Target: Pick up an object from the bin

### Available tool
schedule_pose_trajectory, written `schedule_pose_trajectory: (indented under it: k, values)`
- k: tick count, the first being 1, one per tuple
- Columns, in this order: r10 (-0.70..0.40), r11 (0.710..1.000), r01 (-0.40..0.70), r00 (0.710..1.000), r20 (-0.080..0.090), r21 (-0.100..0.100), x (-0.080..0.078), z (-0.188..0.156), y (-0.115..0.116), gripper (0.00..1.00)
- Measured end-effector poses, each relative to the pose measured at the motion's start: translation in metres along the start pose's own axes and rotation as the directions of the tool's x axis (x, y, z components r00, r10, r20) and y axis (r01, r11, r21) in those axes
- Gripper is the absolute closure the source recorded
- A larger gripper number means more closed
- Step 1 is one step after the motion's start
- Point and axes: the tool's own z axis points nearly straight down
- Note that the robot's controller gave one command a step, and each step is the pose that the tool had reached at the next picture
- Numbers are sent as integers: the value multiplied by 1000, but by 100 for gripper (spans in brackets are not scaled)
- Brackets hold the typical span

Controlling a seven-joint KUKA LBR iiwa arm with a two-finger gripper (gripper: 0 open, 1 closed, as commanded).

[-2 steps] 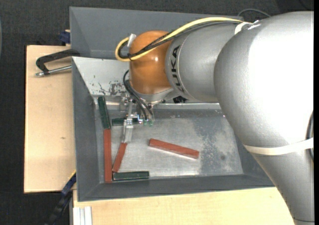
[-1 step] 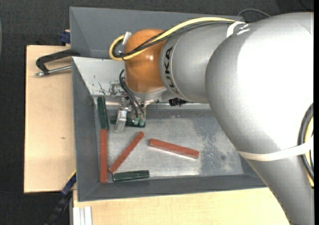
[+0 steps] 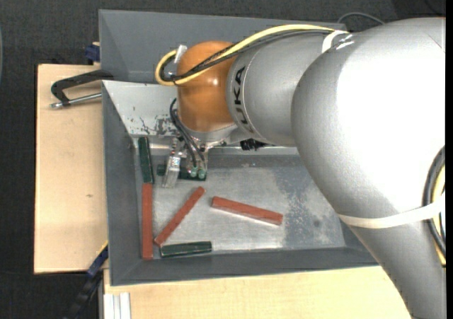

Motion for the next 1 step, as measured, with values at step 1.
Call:
schedule_pose_trajectory:
  k: [1]
  values:
    - [-1, 1000, 1, 1000, 1, -1, -1, -8, 1, 100]
